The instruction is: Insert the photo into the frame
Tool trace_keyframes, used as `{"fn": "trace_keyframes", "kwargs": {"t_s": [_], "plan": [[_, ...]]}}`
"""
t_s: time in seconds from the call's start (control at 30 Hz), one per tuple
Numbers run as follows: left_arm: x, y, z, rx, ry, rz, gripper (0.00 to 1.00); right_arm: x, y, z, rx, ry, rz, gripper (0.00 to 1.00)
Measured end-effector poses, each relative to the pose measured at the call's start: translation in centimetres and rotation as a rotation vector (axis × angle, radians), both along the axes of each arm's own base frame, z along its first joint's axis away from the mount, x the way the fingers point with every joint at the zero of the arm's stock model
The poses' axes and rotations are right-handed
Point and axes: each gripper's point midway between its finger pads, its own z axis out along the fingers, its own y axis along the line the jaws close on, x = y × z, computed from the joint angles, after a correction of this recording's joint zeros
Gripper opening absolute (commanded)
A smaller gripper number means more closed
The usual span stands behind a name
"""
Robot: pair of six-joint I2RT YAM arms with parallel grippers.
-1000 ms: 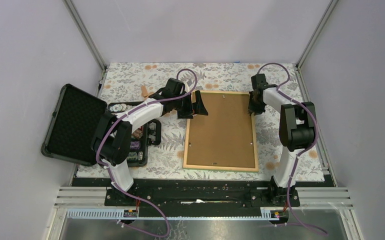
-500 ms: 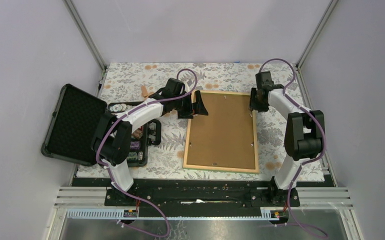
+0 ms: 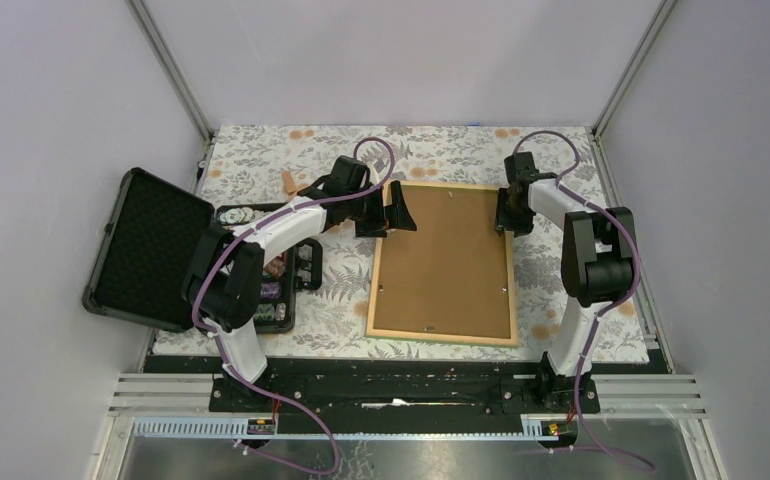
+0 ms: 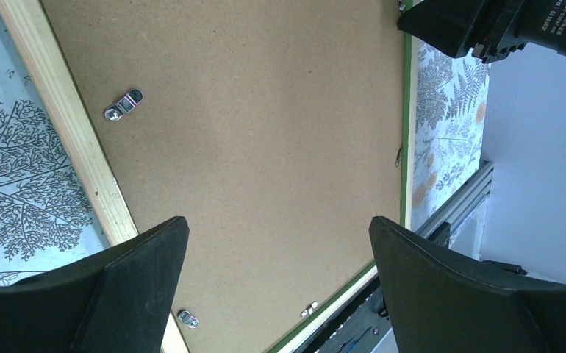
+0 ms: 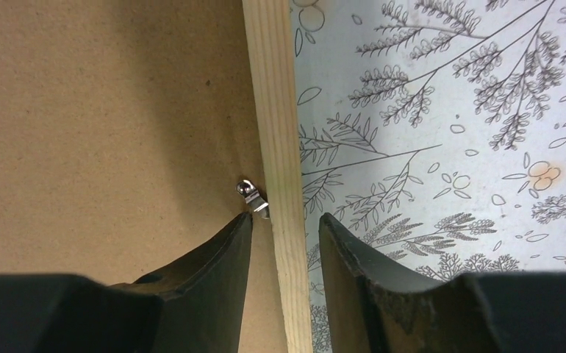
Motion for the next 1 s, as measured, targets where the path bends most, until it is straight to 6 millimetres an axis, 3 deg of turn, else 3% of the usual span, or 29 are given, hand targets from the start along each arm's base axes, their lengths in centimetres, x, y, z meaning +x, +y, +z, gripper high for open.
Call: {"fn": "trace_keyframes", "kwargs": {"t_s": [0.17,0.4,0.6,0.67,0.8,1.0], "plan": [[0.0,0.0,0.0,-0.001,0.001,-0.001,0.99,0.4,0.0,0.0,-0.004,-0.005,-0.001,0.38],[0.0,0.0,0.0,-0.003,0.002,-0.001,0.99,0.8,-0.1,-0.1,-0.011,-0.001,0.007,0.18],[0.0,0.0,0.0,-0.002,0.002,-0.001,0.99,0.8,-0.2,-0.1,-0.02,-0.003,0.009,0.13],[0.0,0.0,0.0,-0.002,0.002,-0.001,0.99,0.8,-0.2,0.0,-0.019,-0.007,0.008,0.18],[0.0,0.0,0.0,-0.001,0.0,-0.001,0.99,0.3,0.0,0.1,-0.001,-0.031,0.002,0.39],[0.0,0.0,0.0,0.002,-0.002,0.0,0.99,-3.2,0.9,0.8,0.078,-0.013,-0.03,0.47]]}}
